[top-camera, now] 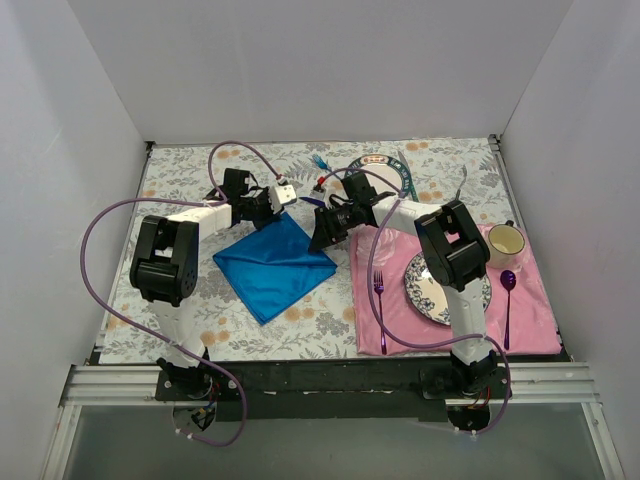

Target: Fold the napkin into a case and place the utensils inside

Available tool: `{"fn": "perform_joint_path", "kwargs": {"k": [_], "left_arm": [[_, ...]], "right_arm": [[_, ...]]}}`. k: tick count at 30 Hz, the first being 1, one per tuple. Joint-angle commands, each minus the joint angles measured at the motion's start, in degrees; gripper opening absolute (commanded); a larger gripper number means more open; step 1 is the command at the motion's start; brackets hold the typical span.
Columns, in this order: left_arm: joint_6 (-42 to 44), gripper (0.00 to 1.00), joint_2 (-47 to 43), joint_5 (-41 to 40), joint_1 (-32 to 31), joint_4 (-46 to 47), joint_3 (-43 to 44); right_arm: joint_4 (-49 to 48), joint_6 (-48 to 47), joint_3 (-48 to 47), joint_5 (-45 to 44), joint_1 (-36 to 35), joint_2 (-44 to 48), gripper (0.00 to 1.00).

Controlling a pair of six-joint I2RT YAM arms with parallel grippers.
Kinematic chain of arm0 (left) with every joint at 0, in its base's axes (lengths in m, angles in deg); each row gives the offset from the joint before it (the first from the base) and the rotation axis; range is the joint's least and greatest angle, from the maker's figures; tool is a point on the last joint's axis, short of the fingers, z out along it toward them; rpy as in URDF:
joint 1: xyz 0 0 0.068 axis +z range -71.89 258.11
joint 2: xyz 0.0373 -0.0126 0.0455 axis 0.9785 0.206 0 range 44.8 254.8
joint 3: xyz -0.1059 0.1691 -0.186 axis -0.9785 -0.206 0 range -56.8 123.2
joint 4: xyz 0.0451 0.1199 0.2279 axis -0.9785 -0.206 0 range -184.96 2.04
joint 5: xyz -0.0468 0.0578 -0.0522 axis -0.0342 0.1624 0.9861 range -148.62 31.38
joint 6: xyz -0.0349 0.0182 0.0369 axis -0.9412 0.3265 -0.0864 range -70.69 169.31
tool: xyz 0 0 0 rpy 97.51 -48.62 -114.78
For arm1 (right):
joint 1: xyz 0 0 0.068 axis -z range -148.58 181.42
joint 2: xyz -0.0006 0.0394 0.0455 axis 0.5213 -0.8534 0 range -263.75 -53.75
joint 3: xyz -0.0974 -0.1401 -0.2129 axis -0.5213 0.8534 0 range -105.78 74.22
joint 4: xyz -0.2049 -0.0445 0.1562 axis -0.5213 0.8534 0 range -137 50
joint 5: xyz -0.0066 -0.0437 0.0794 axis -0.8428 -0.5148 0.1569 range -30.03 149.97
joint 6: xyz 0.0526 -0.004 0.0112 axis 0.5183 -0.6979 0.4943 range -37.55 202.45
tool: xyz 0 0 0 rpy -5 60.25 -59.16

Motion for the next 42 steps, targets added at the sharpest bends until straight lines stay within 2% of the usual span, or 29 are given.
{"fn": "perform_joint_path", "kwargs": {"k": [1,4,5,9,10,11,13,17,20,32,42], "left_arm": [[-0.53,0.0,-0.4,-1.07,-0.23,2.24,0.9],[-0.7,0.0,-0.31,-1.6,-0.23,2.95,0.81],[-0.62,0.0,-0.31,-1.52,-0.23,2.95,0.81],[-0.62,0.0,-0.4,-1.08,-0.23,2.95,0.72],[-0.62,0.0,-0.4,-1.16,-0.23,2.95,0.72],[-0.62,0.0,-0.31,-1.16,-0.23,2.95,0.72],[-0.44,0.0,-0.31,-1.08,-0.23,2.86,0.64],[-0.44,0.0,-0.14,-1.25,-0.23,3.12,0.9],[-0.18,0.0,0.04,-1.34,-0.14,3.12,0.99],[-0.09,0.0,0.83,-1.52,-0.23,3.21,1.16],[-0.09,0.0,1.36,-2.31,-0.23,3.21,1.16]], "right_arm": [[0.87,-1.67,-0.14,-0.53,0.13,3.55,0.41],[1.57,-1.5,-0.76,-0.8,0.48,3.73,0.5],[1.84,-1.5,-0.93,-0.97,0.57,3.9,0.56],[1.93,-0.88,-2.08,-2.03,1.36,4.35,0.62],[1.93,-0.79,-2.86,-2.03,1.53,4.35,0.61],[1.93,-0.62,-3.22,-1.94,1.79,4.61,0.55],[0.62,0.52,-3.14,-1.07,1.97,5.22,0.52],[-2.46,3.77,-0.94,2.7,1.89,6.63,0.4],[-3.08,5.01,0.55,4.73,1.19,6.63,0.34],[-2.03,2.55,3.98,4.48,-0.14,3.56,0.27],[-2.47,2.46,4.34,3.95,-0.14,-0.04,0.27]]}}
